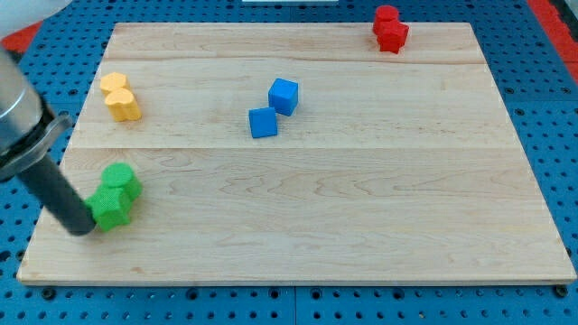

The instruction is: Place the green blocks at left side of the blue blocks

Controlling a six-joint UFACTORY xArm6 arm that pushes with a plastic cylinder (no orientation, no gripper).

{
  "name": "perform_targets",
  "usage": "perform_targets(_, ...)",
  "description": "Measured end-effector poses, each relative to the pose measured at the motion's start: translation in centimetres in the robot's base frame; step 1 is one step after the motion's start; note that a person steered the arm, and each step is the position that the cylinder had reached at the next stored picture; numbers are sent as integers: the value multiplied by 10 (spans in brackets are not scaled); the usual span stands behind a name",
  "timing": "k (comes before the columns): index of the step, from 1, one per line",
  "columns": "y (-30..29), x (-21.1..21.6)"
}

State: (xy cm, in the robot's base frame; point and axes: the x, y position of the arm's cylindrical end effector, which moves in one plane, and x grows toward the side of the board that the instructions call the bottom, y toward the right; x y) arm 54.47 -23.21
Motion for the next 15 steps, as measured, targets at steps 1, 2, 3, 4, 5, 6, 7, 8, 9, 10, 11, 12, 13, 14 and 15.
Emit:
perform_targets(1, 5, -40)
perform_targets(2, 27, -56)
perform_targets(3, 23, -48)
perform_targets(4, -10, -10)
perform_targets(5, 40, 18)
perform_targets(6, 80, 3)
perform_targets(7, 65, -27)
perform_targets(8, 42, -41)
perform_targets(9, 52, -65)
perform_targets(10, 69, -86)
perform_targets(11, -19, -67)
perform_targets(12, -26, -94)
perform_targets(13, 35, -108)
perform_targets(14, 101, -146)
perform_targets(15, 125, -153)
